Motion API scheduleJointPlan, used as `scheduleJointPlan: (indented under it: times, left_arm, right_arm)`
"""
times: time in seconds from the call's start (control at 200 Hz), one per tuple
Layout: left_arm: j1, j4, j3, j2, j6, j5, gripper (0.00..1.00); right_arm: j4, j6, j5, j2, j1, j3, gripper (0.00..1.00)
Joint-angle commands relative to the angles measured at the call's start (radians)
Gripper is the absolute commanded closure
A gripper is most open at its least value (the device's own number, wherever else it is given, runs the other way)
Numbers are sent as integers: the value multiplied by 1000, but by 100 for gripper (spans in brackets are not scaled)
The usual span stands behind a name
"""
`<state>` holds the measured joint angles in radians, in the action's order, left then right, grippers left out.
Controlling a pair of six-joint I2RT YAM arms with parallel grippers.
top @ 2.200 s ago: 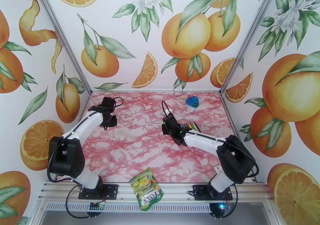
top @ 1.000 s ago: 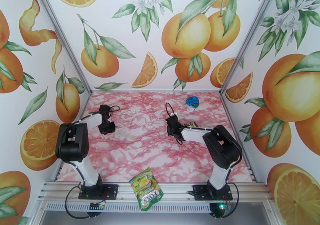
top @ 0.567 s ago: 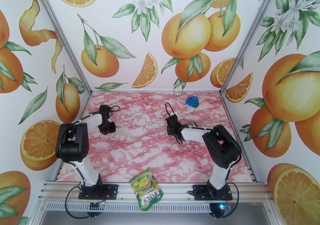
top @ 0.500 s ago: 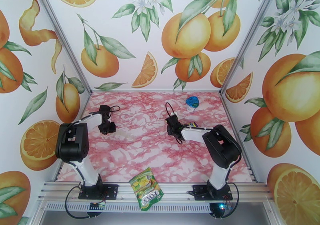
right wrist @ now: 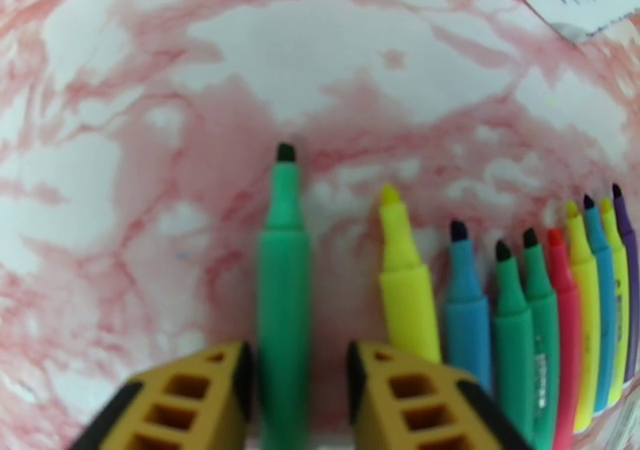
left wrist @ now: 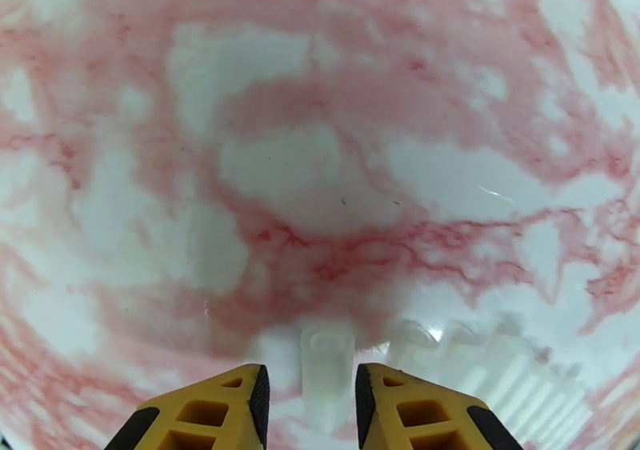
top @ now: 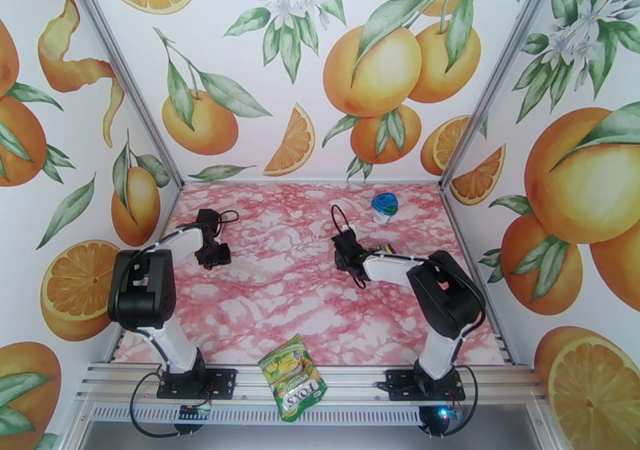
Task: Open the pen caps
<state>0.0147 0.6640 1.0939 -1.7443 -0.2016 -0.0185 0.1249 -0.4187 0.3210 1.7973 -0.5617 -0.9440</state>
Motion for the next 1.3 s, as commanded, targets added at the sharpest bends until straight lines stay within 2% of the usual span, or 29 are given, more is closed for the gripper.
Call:
scheduleJointPlan:
  times: [0.0, 0.065, 0.18, 0.33, 0.485, 0.651, 0.681, 0.811, 0.831, 1.016, 1.116, 1.291]
  left_arm:
    - [4, -37, -16, 104, 12, 16, 60]
    - [5, -56, -23, 142, 18, 17, 57]
    - [5, -117, -47, 227, 43, 8, 43]
    - [5, -251, -123, 371, 88, -2, 31]
    - [6, -404, -224, 509, 123, 7, 10]
    - [7, -539, -311, 569, 155, -18, 0]
    - [8, -569, -322, 572, 161, -26, 0]
    - [7, -735, -402, 577, 153, -58, 0]
    - [7, -774, -424, 577, 155, -90, 0]
    - [7, -1262, -661, 548, 221, -125, 0]
    - [7, -1299, -676, 485, 267, -106, 0]
    - [2, -1406, -684, 348, 288, -34, 0]
  right_arm:
    - [-66, 66, -32, -82, 5, 30, 54]
    - [-84, 93, -35, -109, 6, 41, 52]
    - [-120, 138, -36, -171, 6, 66, 47]
    - [-140, 195, -16, -265, 7, 90, 39]
    - [-125, 267, 27, -373, 13, 94, 23]
    - [-149, 334, 71, -497, 36, 148, 4]
    - [-161, 343, 83, -516, 44, 164, 0]
    - [-242, 375, 137, -570, 105, 246, 0]
    - [-255, 376, 150, -574, 117, 260, 0]
    - [-476, 370, 177, -605, 249, 431, 0]
    - [-633, 363, 134, -590, 315, 524, 0]
    - [-969, 405, 140, -485, 351, 643, 0]
